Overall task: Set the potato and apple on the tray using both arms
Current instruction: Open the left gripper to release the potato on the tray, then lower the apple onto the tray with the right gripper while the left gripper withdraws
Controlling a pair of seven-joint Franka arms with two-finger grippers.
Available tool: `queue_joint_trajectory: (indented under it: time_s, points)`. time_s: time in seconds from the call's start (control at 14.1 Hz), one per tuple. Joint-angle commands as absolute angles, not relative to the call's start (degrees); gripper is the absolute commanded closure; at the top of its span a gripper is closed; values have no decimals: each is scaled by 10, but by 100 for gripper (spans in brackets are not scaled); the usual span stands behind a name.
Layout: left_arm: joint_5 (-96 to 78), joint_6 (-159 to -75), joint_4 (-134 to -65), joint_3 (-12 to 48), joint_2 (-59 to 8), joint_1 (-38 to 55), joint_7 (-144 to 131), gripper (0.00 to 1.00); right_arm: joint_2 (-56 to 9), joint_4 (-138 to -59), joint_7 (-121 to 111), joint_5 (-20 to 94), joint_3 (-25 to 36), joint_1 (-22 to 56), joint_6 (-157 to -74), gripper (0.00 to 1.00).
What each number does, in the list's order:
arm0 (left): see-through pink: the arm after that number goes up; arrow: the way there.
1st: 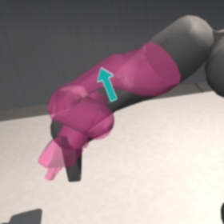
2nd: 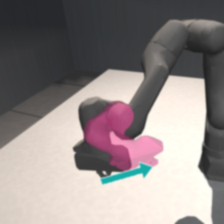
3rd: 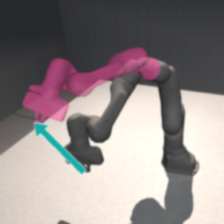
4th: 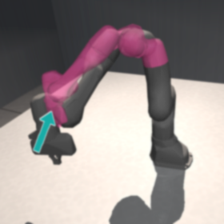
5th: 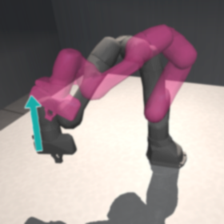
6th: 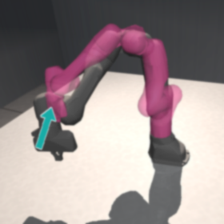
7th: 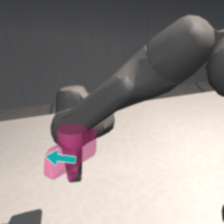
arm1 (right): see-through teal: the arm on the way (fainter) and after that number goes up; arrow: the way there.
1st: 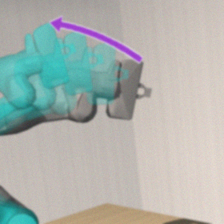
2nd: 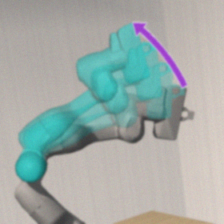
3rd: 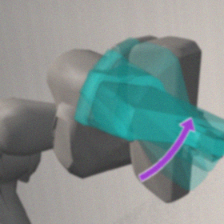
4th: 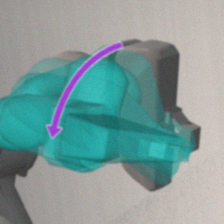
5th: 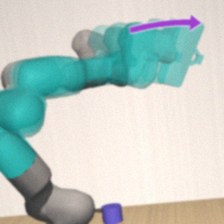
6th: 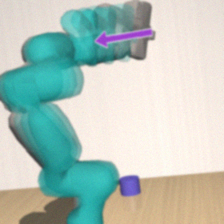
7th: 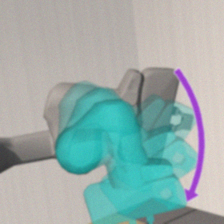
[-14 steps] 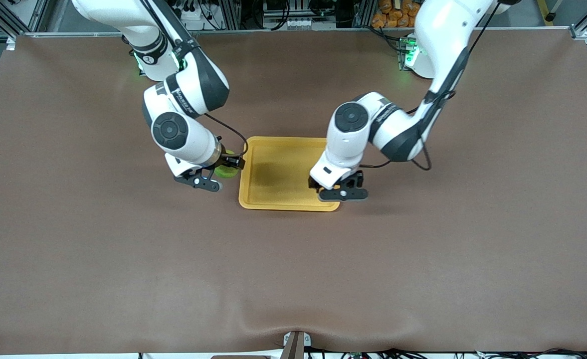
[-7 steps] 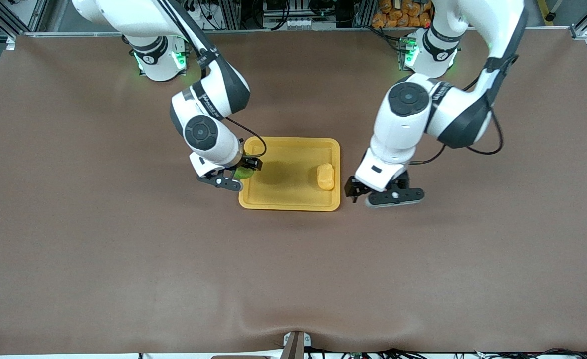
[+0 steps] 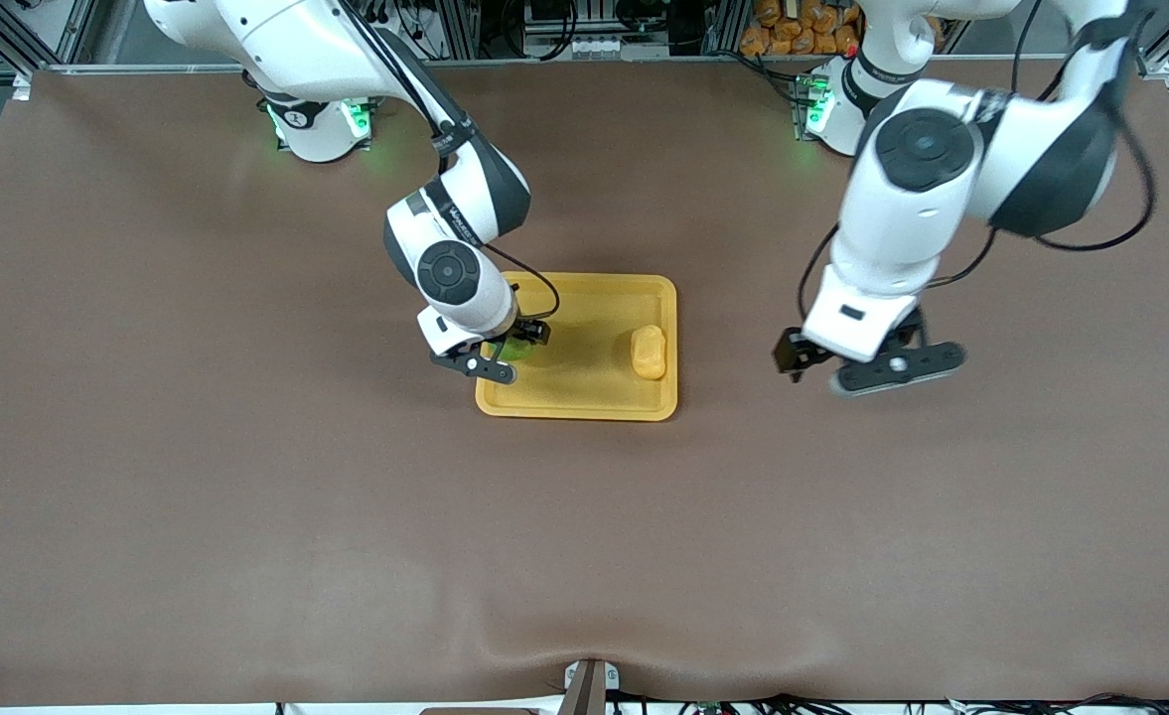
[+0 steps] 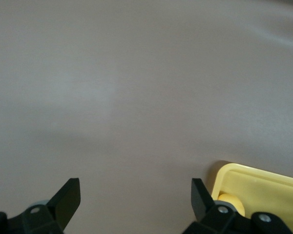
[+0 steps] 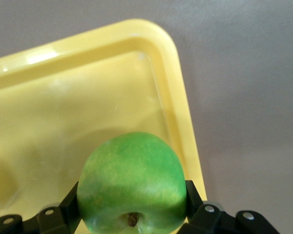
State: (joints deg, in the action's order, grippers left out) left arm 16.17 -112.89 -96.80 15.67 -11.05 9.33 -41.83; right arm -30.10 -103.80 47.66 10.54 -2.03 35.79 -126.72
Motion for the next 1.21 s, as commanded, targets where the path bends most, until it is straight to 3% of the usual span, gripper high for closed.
queue_joint_trajectory:
  time_s: [0.0, 0.21, 0.35, 0.43, 0.57, 0.64, 0.71, 0.78, 0.92, 1.13]
  points:
    - [151, -1089, -969, 158, -80, 72, -394, 0, -315, -1021, 490, 117, -15, 369, -1271, 100]
    - [150, -1063, -965, 159, -60, 53, -337, 0, -330, -1021, 492, 117, -15, 375, -1286, 100]
    - [140, -999, -929, 159, -61, 36, -323, 0, -335, -1020, 492, 116, -15, 376, -1288, 100]
    - [128, -973, -912, 158, -61, 33, -316, 0, -338, -1020, 492, 115, -14, 376, -1288, 93]
    - [120, -942, -896, 159, -60, 17, -281, 0, -340, -1022, 491, 112, -14, 374, -1287, 91]
    - [120, -932, -893, 158, -59, 13, -259, 0, -342, -1022, 491, 112, -14, 375, -1288, 84]
    - [120, -922, -883, 155, -58, 10, -231, 0, -345, -1021, 492, 112, -13, 376, -1288, 60]
    - [117, -912, -874, 154, -58, -3, -205, 0, -345, -1021, 492, 112, -13, 376, -1291, 46]
    - [111, -911, -874, 148, -48, -5, -165, 0, -345, -1021, 491, 109, -13, 377, -1292, 0]
    - [86, -890, -880, 76, -24, 29, -84, 0, -343, -1021, 490, 108, -13, 375, -1288, 0]
